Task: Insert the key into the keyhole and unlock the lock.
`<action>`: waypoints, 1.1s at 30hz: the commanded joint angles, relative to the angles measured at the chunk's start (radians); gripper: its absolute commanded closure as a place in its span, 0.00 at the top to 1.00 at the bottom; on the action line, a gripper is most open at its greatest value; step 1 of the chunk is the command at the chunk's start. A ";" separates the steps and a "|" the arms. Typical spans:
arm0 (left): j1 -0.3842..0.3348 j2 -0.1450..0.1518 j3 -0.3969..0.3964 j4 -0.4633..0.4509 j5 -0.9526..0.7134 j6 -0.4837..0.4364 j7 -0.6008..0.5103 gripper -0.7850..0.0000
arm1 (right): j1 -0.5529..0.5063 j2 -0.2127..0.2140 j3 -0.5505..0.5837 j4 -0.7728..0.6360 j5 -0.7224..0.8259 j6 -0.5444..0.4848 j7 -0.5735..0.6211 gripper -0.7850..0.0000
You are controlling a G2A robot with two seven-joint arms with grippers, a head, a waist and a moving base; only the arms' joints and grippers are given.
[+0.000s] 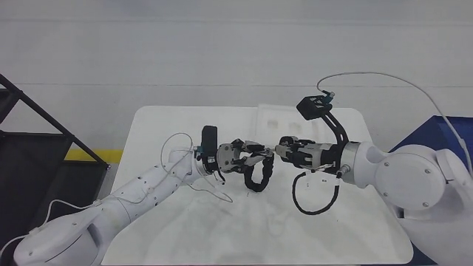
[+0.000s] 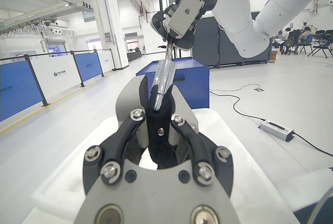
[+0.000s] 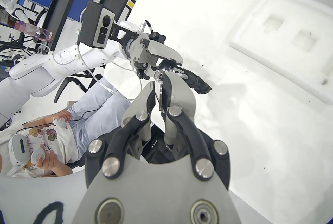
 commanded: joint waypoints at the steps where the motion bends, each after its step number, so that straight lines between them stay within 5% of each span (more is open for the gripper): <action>1: 0.001 0.000 0.000 0.001 0.000 -0.002 -0.002 0.00 | 0.000 0.000 -0.001 0.001 0.001 0.000 -0.004 0.00; 33: 0.020 -0.009 -0.006 -0.007 -0.052 -0.012 -0.012 0.00 | -0.010 -0.003 0.007 -0.024 -0.011 -0.006 -0.065 0.00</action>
